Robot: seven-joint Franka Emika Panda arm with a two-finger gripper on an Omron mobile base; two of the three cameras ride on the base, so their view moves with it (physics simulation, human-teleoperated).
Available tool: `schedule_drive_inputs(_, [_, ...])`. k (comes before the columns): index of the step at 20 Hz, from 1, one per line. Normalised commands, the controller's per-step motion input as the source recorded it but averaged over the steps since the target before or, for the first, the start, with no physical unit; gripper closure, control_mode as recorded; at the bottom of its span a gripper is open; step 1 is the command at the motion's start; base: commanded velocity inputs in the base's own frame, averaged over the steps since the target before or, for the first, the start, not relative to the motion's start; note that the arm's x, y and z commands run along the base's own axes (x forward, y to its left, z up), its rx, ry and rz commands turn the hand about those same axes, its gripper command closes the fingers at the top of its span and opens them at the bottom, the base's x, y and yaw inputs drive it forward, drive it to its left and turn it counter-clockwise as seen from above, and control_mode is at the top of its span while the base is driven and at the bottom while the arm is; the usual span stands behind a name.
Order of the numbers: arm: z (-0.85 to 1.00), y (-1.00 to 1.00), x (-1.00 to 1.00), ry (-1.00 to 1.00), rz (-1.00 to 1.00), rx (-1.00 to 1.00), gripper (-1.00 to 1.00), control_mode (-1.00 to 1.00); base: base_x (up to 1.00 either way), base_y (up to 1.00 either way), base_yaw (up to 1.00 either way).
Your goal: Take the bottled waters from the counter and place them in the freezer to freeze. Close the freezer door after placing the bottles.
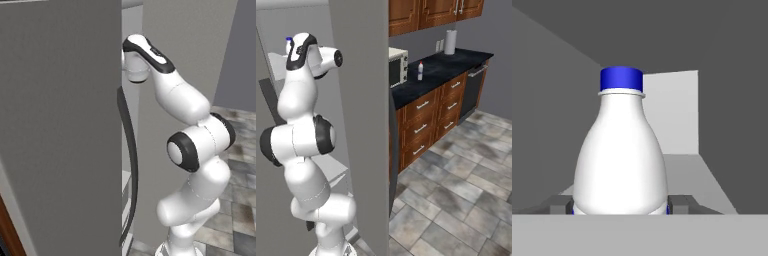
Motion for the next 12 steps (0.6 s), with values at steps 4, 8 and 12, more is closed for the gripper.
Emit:
schedule_drive_inputs(4, [-0.16,0.31,0.29,-0.11,-0.01,0.0,1.0,-1.0,0.0,0.0,0.0])
schedule_drive_inputs(8, [-0.41,0.1,0.21,0.01,-0.03,0.0,1.0,-1.0,0.0,0.0,0.0])
schedule_drive_inputs(12, [-0.51,-0.08,0.17,0.08,-0.01,0.0,1.0,-1.0,0.0,0.0,0.0])
